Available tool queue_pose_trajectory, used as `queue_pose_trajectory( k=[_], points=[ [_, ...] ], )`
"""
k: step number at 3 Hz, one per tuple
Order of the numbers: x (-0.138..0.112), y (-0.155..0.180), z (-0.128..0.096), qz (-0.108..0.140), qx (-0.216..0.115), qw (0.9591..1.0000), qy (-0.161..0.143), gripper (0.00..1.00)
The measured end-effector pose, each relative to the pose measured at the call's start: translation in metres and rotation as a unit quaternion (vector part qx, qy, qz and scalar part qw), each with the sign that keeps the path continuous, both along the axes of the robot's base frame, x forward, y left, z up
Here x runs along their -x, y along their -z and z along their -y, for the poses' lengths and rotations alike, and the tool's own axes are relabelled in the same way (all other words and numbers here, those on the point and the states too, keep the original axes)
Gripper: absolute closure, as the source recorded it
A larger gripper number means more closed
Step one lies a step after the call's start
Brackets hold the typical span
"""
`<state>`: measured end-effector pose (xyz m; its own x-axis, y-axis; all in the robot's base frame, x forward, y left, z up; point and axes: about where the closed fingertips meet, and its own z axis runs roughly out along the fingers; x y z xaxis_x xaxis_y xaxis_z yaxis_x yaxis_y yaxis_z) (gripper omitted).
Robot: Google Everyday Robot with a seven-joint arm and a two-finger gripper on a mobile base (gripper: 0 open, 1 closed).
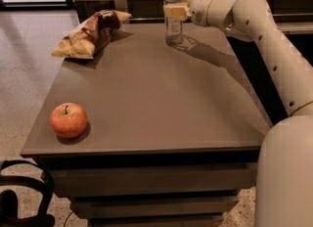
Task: Move blue plastic bottle near apple
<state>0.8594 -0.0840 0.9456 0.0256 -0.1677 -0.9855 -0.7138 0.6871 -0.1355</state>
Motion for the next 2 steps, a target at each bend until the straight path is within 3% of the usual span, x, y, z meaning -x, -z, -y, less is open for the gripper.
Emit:
queue_pose_trajectory(
  k=[2],
  points=[
    [0.054, -0.037, 0.005, -0.023, -0.018, 0.9993, -0.022, 1.0]
  ],
)
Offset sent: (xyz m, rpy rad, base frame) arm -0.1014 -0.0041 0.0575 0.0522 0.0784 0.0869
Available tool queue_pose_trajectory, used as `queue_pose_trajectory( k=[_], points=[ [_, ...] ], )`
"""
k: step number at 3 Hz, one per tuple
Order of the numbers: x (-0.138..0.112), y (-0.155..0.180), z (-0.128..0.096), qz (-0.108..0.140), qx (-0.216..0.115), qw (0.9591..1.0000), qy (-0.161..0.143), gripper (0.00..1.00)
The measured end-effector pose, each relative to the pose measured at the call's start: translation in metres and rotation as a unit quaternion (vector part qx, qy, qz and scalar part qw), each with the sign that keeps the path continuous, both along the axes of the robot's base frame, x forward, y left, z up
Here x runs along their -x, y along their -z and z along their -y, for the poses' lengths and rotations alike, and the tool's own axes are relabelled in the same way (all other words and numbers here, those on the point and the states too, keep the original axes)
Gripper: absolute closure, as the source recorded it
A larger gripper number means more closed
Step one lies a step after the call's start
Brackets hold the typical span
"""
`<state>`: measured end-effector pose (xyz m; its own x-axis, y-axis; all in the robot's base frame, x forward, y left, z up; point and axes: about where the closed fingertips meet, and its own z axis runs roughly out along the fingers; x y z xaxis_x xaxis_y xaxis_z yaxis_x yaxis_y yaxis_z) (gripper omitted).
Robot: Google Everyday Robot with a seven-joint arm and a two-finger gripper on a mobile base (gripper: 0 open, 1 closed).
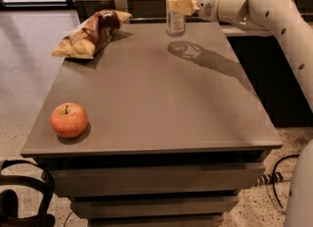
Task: Move blue plastic bottle near apple
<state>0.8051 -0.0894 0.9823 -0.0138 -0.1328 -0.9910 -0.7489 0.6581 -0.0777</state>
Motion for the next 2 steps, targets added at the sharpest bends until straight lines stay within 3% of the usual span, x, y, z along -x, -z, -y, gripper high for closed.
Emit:
queue_pose_trajectory(
  k=[2],
  points=[
    [0.075, -0.023, -0.024, -0.023, 0.014, 0.9989, -0.04, 1.0]
  ],
)
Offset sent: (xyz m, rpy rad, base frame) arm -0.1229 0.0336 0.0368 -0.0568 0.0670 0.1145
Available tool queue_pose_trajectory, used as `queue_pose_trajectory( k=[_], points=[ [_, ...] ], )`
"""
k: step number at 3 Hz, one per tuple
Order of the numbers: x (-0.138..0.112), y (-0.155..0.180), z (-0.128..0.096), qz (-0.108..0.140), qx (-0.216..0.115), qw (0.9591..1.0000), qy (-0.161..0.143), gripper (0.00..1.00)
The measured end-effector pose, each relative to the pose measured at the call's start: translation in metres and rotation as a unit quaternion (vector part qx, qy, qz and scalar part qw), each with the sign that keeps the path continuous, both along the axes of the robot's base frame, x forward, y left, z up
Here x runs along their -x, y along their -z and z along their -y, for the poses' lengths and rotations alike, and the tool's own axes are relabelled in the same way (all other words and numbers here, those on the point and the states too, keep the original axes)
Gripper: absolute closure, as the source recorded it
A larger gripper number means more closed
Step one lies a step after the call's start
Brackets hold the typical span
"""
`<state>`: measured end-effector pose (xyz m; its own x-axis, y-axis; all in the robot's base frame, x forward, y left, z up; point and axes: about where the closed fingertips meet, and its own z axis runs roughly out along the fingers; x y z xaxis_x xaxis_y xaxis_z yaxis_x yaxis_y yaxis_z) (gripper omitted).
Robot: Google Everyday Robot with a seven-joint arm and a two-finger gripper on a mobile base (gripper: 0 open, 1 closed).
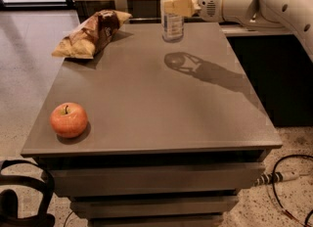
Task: Move blue plastic bottle near apple
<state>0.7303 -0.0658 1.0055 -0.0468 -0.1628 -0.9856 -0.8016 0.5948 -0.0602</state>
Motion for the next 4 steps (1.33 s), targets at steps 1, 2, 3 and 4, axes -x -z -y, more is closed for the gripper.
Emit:
queue_pose_trajectory(
  k=[1, 2, 3, 4],
  points=[
    [0.039, -0.006, -0.013, 0.005, 0.01, 0.9998, -0.019, 1.0],
    [0.076, -0.001, -0.024, 0.021, 0.012, 0.9991, -0.036, 1.0],
    [0.11, 0.011, -0.035, 0.036, 0.005, 0.9982, -0.046, 1.0],
    [0.142, 0.017, -0.054, 0.029, -0.006, 0.9976, -0.063, 1.0]
  ],
)
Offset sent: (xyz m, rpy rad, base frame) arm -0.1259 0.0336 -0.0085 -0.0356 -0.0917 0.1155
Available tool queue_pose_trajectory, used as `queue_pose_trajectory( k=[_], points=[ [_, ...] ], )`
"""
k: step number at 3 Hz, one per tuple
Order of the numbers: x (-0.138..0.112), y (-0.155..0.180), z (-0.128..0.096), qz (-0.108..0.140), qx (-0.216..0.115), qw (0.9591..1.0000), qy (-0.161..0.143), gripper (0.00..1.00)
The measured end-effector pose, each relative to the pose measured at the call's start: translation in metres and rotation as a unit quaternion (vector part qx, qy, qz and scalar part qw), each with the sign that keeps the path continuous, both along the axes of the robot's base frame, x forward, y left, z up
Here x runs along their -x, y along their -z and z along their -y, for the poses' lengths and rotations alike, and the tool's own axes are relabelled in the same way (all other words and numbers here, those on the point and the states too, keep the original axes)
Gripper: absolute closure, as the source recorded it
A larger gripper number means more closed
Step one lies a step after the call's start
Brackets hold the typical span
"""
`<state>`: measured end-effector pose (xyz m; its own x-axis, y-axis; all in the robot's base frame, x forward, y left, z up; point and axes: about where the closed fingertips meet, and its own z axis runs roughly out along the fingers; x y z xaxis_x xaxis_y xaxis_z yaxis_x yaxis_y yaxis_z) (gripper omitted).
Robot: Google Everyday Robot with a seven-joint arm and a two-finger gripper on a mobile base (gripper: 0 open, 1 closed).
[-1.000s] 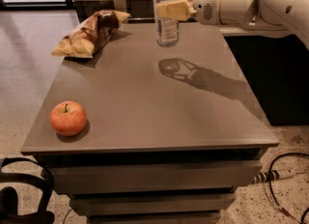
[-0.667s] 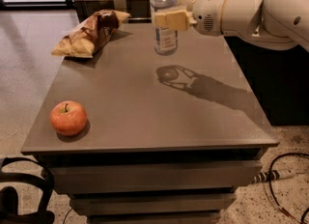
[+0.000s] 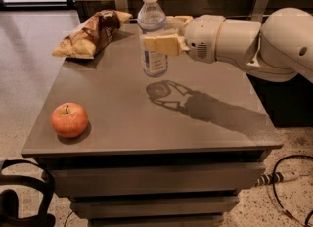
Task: Move blue plastic bottle near apple
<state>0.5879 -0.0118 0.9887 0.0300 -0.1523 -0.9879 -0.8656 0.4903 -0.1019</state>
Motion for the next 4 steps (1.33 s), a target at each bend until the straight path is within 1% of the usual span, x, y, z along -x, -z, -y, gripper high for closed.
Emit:
queue_pose_trajectory(
  k=[1, 2, 3, 4],
  points=[
    [0.022, 0.001, -0.018, -0.016, 0.002, 0.9996, -0.023, 1.0],
    [0.035, 0.007, -0.031, -0.03, 0.009, 0.9975, -0.064, 1.0],
    [0.045, 0.023, -0.037, -0.028, 0.01, 0.9951, -0.095, 1.0],
    [0.056, 0.037, -0.039, -0.021, 0.005, 0.9911, -0.131, 1.0]
  ],
)
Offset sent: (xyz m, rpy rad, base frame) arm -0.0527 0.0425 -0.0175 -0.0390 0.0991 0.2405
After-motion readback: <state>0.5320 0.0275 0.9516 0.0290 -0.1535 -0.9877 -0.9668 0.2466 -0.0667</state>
